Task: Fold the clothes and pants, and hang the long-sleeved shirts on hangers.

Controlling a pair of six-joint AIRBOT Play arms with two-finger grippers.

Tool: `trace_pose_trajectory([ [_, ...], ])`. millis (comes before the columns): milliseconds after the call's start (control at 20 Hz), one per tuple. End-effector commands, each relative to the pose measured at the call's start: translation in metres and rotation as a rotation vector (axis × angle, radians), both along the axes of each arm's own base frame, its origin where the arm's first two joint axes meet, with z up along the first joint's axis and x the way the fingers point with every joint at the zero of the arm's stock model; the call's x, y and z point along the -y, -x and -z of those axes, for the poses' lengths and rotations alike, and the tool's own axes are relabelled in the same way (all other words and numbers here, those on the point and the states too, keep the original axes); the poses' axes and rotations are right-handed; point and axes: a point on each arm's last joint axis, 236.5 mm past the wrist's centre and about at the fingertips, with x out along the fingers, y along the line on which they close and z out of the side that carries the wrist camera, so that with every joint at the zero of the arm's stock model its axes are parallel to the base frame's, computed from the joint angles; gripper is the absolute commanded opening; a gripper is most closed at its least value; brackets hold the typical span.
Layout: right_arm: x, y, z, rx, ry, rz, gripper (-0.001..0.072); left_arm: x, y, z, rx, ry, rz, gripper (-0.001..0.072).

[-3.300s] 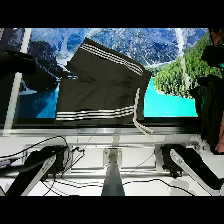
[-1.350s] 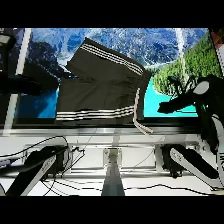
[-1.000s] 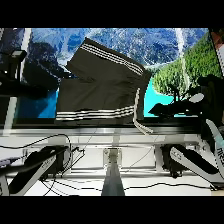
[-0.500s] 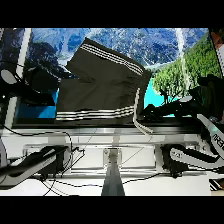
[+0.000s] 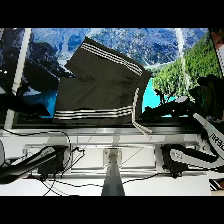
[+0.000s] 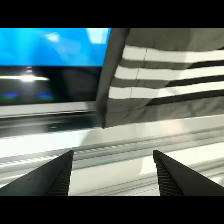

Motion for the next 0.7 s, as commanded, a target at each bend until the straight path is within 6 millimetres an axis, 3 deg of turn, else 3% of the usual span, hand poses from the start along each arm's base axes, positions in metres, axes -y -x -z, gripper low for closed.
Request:
trace_pose_trajectory([
  [0,-0.001,-0.001,0.0,0.018,-0.003,-0.011,0.0023,0.017,0.005,0.02,0.079,0.151,-0.12,0.0538],
  [250,0.003,-0.008,0.004,0.039,0.021,0.008,0.0022,0.031,-0.008,0.041,0.148,0.138,-0.15,0.0534],
  [300,0.003,-0.008,0.004,0.039,0.021,0.008,0.0022,0.035,-0.008,0.042,0.145,0.138,-0.135,0.051],
  [350,0.003,-0.008,0.004,0.042,0.021,0.006,0.0023,0.037,-0.008,0.043,0.144,0.135,-0.121,0.0409],
  [400,0.003,-0.008,0.004,0.054,0.02,-0.006,0.0023,0.037,-0.011,0.045,0.153,0.124,-0.116,0.0351],
  [650,0.003,-0.008,0.004,0.058,0.02,-0.01,0.0023,0.024,-0.026,0.051,0.187,0.057,-0.184,0.0336],
])
